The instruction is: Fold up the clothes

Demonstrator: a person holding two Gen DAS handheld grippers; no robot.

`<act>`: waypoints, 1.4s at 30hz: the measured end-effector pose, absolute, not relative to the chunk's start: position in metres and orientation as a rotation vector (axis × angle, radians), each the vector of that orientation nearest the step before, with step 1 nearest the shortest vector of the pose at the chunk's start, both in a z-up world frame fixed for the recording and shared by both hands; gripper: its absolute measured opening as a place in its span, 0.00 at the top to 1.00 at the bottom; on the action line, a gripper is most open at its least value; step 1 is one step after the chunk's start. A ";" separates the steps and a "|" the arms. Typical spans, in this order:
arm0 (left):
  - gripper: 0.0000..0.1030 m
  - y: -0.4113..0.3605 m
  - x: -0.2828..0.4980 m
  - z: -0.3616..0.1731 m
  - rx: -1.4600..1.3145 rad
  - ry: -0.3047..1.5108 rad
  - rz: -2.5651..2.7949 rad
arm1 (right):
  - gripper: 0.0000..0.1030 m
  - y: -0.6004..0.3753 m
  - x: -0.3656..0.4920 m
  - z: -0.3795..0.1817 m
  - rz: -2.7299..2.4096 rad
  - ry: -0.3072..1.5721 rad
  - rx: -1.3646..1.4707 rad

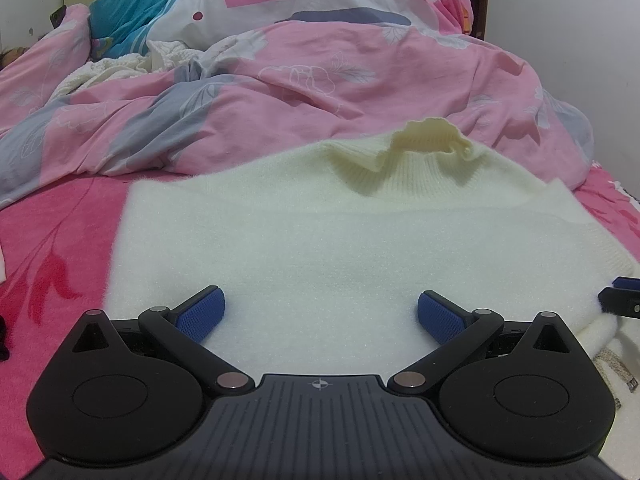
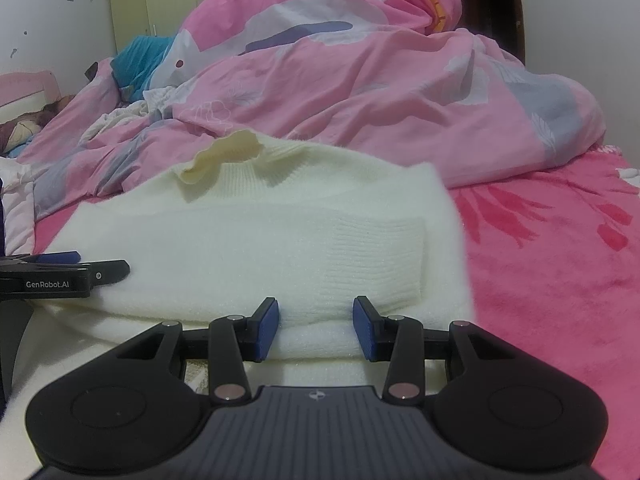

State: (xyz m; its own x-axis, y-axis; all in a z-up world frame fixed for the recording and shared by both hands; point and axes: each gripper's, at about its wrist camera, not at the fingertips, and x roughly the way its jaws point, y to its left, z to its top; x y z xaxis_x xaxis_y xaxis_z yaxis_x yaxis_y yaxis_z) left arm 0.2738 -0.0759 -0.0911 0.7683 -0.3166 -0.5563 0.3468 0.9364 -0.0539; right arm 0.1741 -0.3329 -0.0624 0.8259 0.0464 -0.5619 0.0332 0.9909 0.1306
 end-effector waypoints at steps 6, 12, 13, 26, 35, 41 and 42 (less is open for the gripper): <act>0.00 -0.076 0.274 -0.091 0.053 0.594 -0.360 | 0.58 -0.333 0.174 -0.063 0.008 0.599 0.142; 0.00 -0.076 0.274 -0.091 0.053 0.594 -0.360 | 0.58 -0.333 0.174 -0.063 0.008 0.599 0.142; 0.00 -0.076 0.274 -0.091 0.053 0.594 -0.360 | 0.58 -0.333 0.174 -0.063 0.008 0.599 0.142; 0.00 -0.076 0.274 -0.091 0.053 0.593 -0.359 | 0.58 -0.333 0.174 -0.063 0.010 0.598 0.147; 0.00 -0.076 0.274 -0.091 0.053 0.593 -0.359 | 0.58 -0.334 0.174 -0.063 0.014 0.597 0.151; 0.00 -0.076 0.274 -0.091 0.053 0.593 -0.359 | 0.58 -0.334 0.174 -0.063 0.013 0.597 0.150; 0.00 -0.076 0.274 -0.091 0.053 0.593 -0.359 | 0.58 -0.334 0.174 -0.063 0.013 0.597 0.150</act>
